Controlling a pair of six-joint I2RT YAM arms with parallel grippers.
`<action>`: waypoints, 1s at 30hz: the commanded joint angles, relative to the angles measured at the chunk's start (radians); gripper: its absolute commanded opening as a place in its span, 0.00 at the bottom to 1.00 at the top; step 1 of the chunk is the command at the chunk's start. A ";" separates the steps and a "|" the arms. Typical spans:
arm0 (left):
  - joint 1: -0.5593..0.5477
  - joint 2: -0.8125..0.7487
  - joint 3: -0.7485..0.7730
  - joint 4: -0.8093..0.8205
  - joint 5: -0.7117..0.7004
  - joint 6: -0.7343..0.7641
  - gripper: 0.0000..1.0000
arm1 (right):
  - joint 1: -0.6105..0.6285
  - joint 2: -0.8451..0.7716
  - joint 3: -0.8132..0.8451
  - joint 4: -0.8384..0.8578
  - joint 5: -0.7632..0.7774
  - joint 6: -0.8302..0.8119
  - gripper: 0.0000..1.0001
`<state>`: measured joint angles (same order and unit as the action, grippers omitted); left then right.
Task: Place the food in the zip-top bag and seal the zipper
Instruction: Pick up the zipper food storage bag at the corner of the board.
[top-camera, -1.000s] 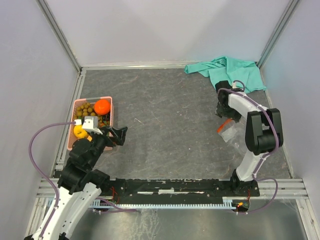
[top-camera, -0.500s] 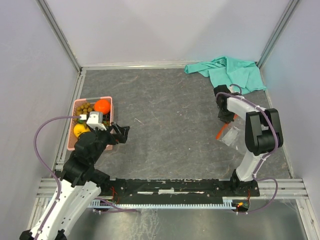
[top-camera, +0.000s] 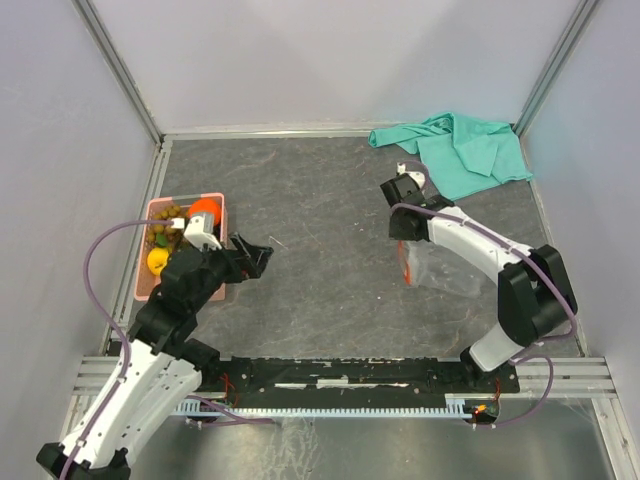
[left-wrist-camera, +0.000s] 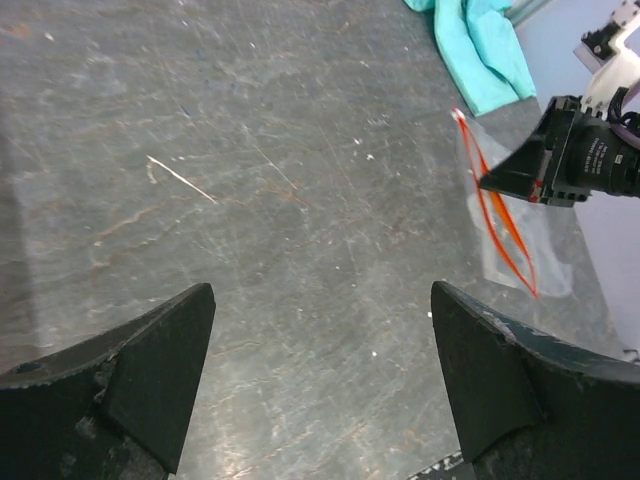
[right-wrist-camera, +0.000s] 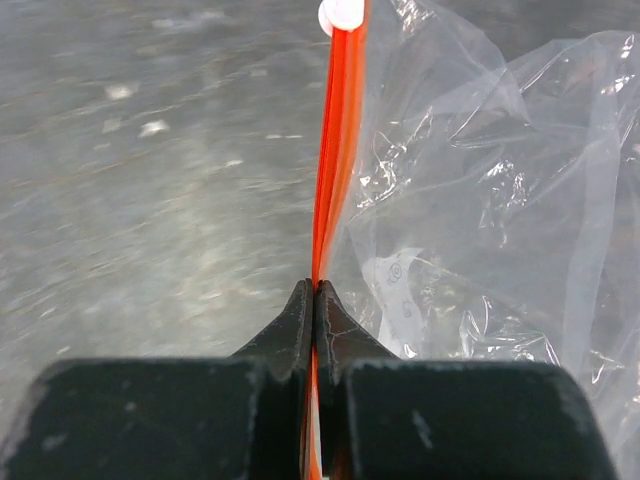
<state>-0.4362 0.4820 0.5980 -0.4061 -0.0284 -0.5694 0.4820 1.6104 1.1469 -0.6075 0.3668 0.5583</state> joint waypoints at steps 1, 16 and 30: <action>-0.002 0.079 0.028 0.099 0.116 -0.131 0.93 | 0.098 -0.078 -0.014 0.141 -0.129 0.000 0.02; -0.003 0.276 -0.027 0.277 0.227 -0.357 0.90 | 0.421 -0.108 0.032 0.354 -0.184 -0.001 0.02; -0.037 0.374 -0.061 0.362 0.140 -0.493 0.69 | 0.555 -0.115 0.033 0.449 -0.130 -0.029 0.02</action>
<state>-0.4538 0.8383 0.5453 -0.1173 0.1375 -0.9924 1.0176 1.5288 1.1404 -0.2321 0.2058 0.5442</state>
